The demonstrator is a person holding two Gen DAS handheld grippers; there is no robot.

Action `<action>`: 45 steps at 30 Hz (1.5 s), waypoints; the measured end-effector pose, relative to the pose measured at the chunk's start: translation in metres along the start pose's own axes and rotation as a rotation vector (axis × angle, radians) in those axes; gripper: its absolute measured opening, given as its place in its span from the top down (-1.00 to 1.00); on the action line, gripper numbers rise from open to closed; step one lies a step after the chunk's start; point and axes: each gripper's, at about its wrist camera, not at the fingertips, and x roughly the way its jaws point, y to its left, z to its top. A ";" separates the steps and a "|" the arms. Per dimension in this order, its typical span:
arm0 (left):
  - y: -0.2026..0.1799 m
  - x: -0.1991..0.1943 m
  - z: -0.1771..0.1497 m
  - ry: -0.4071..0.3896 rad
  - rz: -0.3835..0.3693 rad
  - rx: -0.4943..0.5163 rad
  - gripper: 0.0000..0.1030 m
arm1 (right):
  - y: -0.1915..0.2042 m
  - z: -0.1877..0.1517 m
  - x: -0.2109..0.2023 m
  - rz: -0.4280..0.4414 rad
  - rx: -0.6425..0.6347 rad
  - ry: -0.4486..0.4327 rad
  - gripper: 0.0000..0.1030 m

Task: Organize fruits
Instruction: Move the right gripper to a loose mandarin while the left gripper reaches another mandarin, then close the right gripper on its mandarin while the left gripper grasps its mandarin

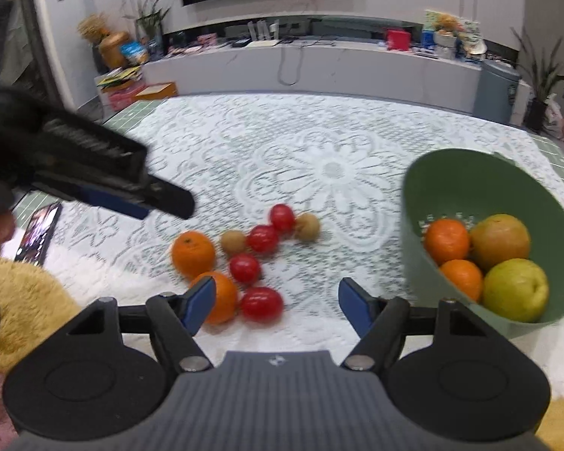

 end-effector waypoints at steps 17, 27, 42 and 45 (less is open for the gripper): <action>0.014 0.041 0.003 0.106 0.080 0.006 -0.18 | 0.040 0.001 0.044 0.070 -0.167 0.084 -0.01; 0.015 0.052 0.000 0.134 0.092 0.054 -0.15 | 0.050 0.001 0.058 0.060 -0.236 0.100 0.09; 0.016 0.048 0.000 0.099 0.062 0.061 0.06 | 0.058 -0.001 0.060 0.054 -0.296 0.072 0.25; 0.013 0.040 0.001 0.077 0.061 0.066 0.06 | 0.057 0.001 0.054 0.059 -0.292 0.050 0.26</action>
